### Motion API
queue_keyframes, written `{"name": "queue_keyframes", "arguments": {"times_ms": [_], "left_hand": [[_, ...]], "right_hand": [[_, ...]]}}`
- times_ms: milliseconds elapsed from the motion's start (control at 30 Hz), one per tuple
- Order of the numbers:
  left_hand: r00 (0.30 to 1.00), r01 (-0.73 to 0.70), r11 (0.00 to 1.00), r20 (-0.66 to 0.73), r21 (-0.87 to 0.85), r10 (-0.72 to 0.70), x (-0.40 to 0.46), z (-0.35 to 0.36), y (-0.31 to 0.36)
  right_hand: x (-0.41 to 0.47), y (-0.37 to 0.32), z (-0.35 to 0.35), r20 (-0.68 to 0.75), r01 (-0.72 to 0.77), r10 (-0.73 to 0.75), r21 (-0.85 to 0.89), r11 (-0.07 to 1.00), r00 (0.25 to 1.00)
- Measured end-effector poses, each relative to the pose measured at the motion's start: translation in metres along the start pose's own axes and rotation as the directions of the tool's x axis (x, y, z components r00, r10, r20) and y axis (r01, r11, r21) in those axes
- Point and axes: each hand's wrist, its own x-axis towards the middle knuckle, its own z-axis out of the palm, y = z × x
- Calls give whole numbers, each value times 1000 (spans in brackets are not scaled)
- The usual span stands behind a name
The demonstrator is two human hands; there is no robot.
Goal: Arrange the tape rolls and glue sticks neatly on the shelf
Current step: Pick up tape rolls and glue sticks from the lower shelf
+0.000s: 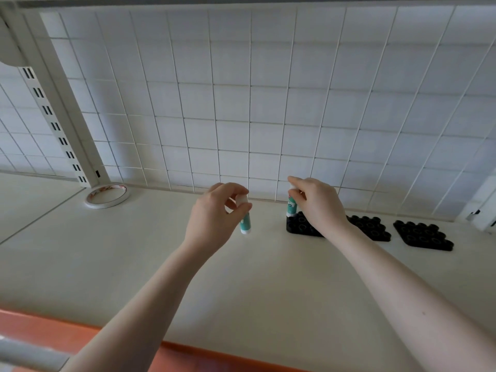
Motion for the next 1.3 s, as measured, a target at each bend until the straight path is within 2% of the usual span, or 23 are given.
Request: {"name": "queue_keyframes", "arguments": {"times_ms": [133, 267, 400, 500, 667, 800, 1300], "left_hand": [[1000, -21, 1000, -4, 17, 21, 6, -4, 3], [999, -53, 998, -2, 23, 53, 14, -4, 9], [996, -91, 996, 12, 8, 91, 27, -2, 22], [990, -135, 991, 40, -11, 136, 39, 6, 37], [961, -230, 973, 156, 2, 227, 62, 36, 60], [917, -306, 952, 272, 16, 291, 76, 61, 66], [901, -216, 969, 407, 118, 151, 82, 107, 47]], "right_hand": [[-2, 4, -1, -6, -1, 2, 65, 998, 1000], [-5, 2, -7, 30, -10, 9, 57, 998, 1000], [-5, 14, -32, -56, -92, 99, 117, 989, 993], [-14, 36, -50, -88, -136, 133, -23, 990, 987], [-41, 76, -60, -21, -167, 171, -354, 920, 985], [-54, 92, -67, -21, -208, 219, -413, 887, 976], [-61, 108, -67, -51, -291, 289, -300, 909, 956]]}}
